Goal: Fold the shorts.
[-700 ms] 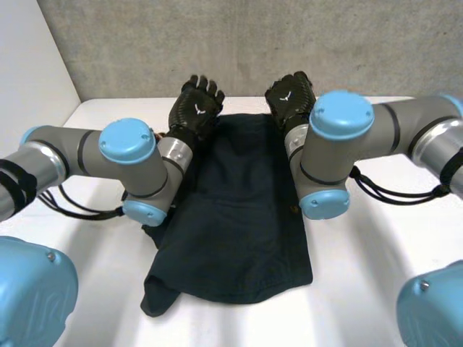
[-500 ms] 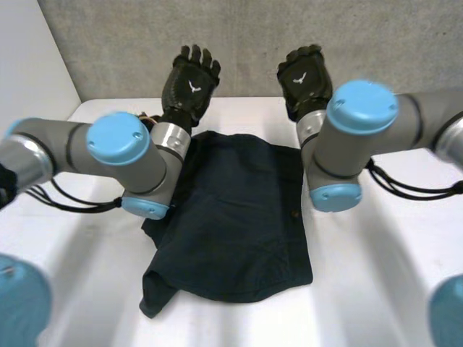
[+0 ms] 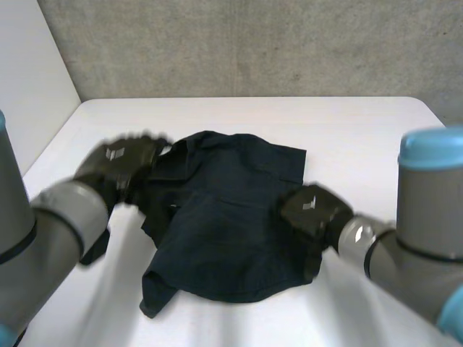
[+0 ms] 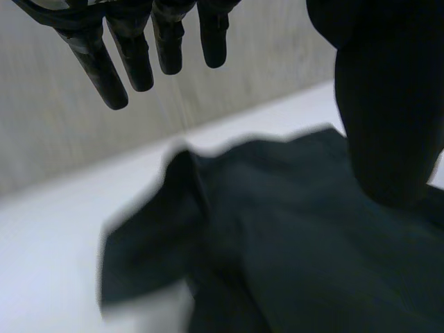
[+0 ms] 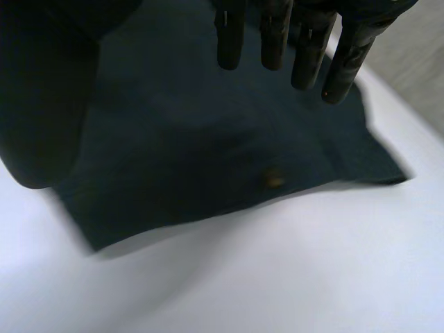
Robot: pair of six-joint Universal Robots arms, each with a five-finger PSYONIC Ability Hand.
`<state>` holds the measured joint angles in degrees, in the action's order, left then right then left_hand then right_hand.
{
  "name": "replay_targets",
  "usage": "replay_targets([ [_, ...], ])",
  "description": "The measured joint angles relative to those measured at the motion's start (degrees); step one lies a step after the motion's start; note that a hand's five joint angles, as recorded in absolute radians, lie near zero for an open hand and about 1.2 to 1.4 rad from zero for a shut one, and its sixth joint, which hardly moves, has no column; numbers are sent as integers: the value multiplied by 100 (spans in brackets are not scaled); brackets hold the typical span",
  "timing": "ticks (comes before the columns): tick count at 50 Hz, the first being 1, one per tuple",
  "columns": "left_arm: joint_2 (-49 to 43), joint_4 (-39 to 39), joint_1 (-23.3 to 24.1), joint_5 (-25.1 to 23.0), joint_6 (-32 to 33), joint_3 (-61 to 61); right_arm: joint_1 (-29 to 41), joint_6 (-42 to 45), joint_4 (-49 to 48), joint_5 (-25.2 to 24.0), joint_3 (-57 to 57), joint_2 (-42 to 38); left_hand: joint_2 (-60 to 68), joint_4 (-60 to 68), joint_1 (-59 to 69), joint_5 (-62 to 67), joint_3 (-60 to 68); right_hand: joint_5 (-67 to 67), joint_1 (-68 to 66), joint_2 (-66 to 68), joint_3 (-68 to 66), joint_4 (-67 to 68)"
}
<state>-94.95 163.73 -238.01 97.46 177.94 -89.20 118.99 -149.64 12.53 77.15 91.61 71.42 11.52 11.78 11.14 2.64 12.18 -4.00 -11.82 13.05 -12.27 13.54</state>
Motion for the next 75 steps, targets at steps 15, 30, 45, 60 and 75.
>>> replay_targets([
  [15, -21, 156, -158, -44, -517, -1844, 42, -148, -2301, -159, 1740, -262, 84, 13, 38, 22, 14, -1376, -1285, 1552, -1671, 1519],
  [30, -786, 1088, -201, -24, -560, -1866, -7, -126, -2727, 354, 1741, -348, 1232, 1203, 1256, 1132, 1146, -5151, -3527, 5379, -5372, 5467],
  [45, -1127, 1372, -167, 29, -516, -1527, -352, 353, -2672, 523, 1790, 579, 5624, 5609, 5128, 5459, 5497, -5151, -4070, 5432, -5411, 5470],
  [60, 800, 887, -141, 60, 2773, -514, -475, 928, -443, 493, 22, 2288, 5692, 5692, 5306, 5508, 5595, -5151, -4311, 5486, -5411, 5472],
  [75, -513, 1696, 115, 162, 4799, 18, -427, 962, 753, 546, -1482, 624, 5705, 5693, 5306, 5508, 5596, -5265, -4362, 5486, -5491, 5472],
])
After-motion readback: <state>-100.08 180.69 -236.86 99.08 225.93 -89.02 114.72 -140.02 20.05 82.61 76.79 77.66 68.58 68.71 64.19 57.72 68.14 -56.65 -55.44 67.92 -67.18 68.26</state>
